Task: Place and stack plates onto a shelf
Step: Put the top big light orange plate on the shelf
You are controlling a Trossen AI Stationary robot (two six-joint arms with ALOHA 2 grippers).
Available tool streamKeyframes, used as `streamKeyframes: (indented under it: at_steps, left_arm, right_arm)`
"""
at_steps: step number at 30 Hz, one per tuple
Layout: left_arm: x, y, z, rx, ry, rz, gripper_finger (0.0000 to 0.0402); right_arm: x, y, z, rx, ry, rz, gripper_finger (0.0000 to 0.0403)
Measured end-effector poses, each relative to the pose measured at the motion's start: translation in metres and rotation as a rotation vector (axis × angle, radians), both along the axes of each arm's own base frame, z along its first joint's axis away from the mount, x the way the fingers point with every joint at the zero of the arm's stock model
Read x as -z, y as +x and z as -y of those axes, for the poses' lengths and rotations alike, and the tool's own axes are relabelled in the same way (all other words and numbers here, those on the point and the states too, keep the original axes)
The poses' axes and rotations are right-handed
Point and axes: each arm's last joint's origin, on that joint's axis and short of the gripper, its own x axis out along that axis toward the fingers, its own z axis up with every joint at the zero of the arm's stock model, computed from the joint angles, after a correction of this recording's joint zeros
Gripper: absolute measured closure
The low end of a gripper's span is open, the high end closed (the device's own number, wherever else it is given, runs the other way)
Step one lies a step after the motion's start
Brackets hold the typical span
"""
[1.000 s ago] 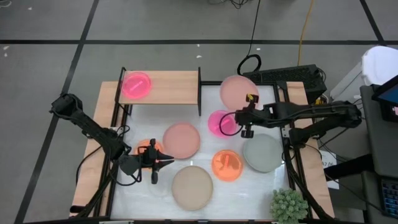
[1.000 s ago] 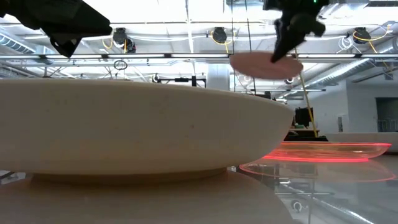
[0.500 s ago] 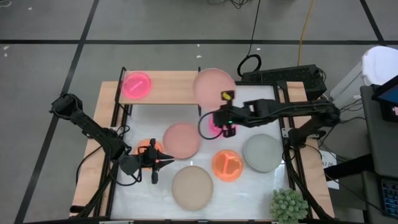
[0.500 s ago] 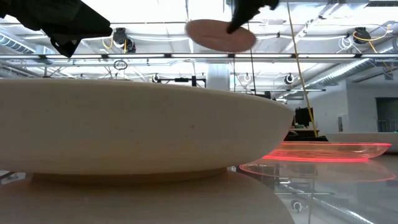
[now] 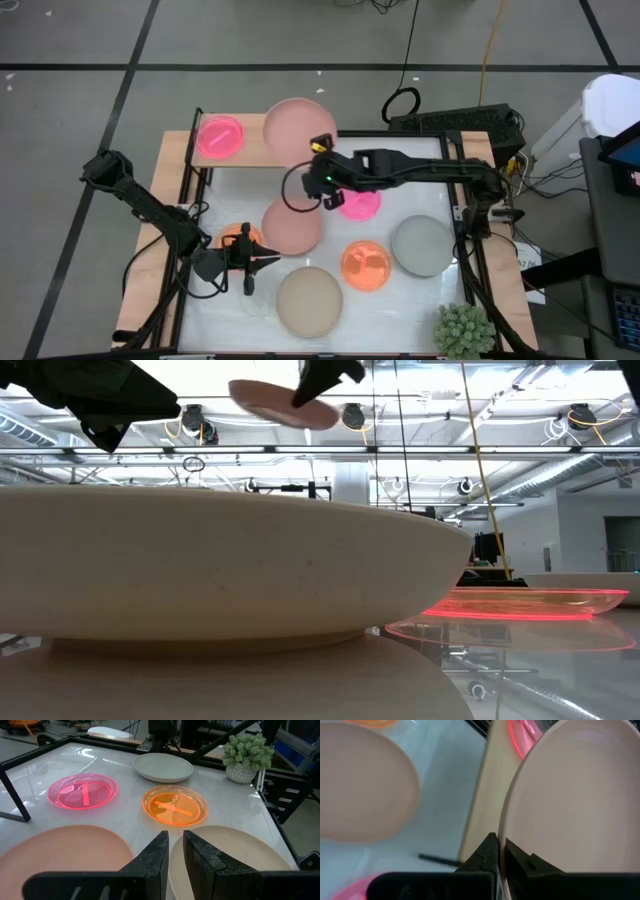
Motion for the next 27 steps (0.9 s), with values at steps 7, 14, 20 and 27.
streamKeyframes:
  at_steps: [7, 14, 20, 27]
  left_arm:
    - [0.0, 0.0, 0.0, 0.0, -0.002, 0.0, 0.0339]
    - [0.0, 0.0, 0.0, 0.002, 0.001, -0.003, 0.0339]
    - [0.001, 0.0, 0.0, 0.003, 0.006, -0.008, 0.0339]
    - [0.001, 0.0, 0.0, 0.001, 0.008, -0.012, 0.0339]
  right_arm:
    - [0.026, 0.024, 0.029, -0.034, 0.02, -0.03, 0.0402]
    - [0.053, 0.04, 0.051, -0.048, 0.039, -0.066, 0.0402]
    - [0.074, 0.052, 0.061, -0.062, 0.044, -0.087, 0.0402]
    - [0.087, 0.056, 0.07, -0.051, 0.043, -0.12, 0.0402]
